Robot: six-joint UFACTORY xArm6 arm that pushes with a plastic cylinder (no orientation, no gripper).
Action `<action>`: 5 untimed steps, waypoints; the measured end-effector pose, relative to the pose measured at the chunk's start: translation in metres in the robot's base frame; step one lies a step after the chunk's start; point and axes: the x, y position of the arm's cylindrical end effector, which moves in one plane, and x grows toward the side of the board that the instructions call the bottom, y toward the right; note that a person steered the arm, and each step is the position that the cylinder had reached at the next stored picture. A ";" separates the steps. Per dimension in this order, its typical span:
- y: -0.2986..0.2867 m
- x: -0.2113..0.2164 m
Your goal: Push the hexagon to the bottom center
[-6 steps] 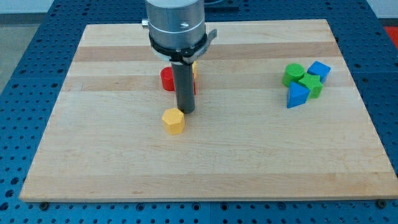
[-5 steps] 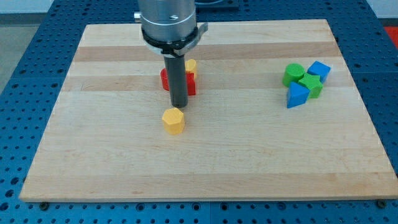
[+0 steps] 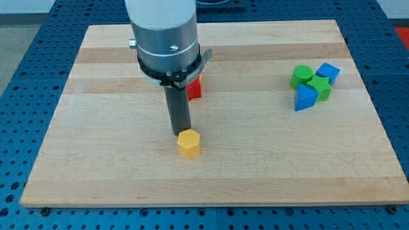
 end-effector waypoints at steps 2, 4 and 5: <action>0.008 0.024; 0.008 0.036; -0.007 0.022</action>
